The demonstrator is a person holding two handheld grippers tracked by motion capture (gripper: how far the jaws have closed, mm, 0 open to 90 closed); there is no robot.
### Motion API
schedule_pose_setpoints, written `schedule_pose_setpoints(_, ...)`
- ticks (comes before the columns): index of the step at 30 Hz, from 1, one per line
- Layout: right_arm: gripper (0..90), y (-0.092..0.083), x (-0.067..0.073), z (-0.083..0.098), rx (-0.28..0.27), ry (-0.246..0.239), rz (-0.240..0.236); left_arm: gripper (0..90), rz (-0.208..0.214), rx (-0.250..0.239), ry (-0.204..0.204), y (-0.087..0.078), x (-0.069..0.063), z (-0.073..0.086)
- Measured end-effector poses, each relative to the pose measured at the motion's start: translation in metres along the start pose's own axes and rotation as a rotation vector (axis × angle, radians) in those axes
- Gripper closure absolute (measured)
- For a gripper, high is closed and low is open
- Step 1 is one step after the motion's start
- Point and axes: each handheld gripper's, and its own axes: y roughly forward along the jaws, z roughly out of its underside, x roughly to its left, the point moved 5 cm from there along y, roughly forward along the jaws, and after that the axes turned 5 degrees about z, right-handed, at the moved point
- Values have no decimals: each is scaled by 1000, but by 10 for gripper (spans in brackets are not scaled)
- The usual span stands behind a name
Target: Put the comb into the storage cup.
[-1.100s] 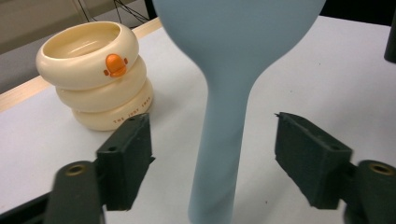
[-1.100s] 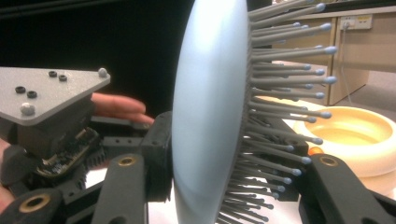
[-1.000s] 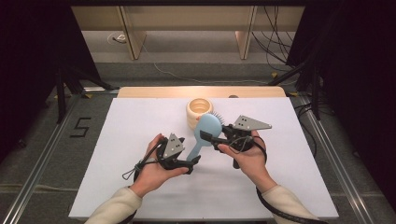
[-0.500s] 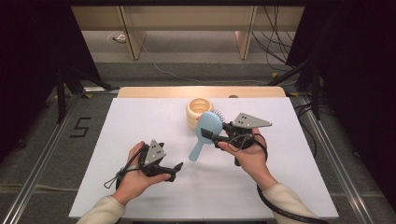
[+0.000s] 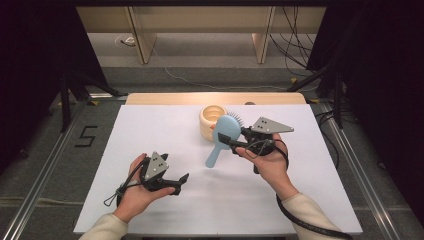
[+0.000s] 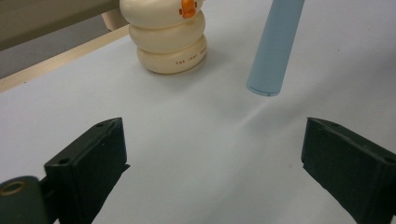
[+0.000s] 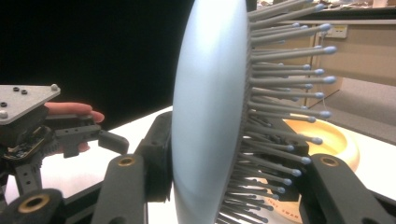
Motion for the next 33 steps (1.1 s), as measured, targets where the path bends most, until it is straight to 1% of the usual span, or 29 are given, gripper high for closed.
schedule_pose_setpoints(6, 518, 0, -4, -3, -9, -3, 11, 67, 2, 8, 3, -1, 0, 2)
schedule_pose_setpoints(11, 519, 0, -10, -7, -16, -5, 28, 73, -3, -6, 3, -3, 1, 1)
schedule_pose_setpoints(17, 519, -1, -13, -8, -18, -8, 40, 76, 8, 1, 10, -2, 3, 3)
schedule_pose_setpoints(26, 519, -2, -18, -12, -22, -21, 56, 88, 3, -2, 3, -2, 5, 4)
schedule_pose_setpoints(33, 519, -1, -21, -16, -26, -21, 67, 94, 4, -2, 1, -1, 5, 5)
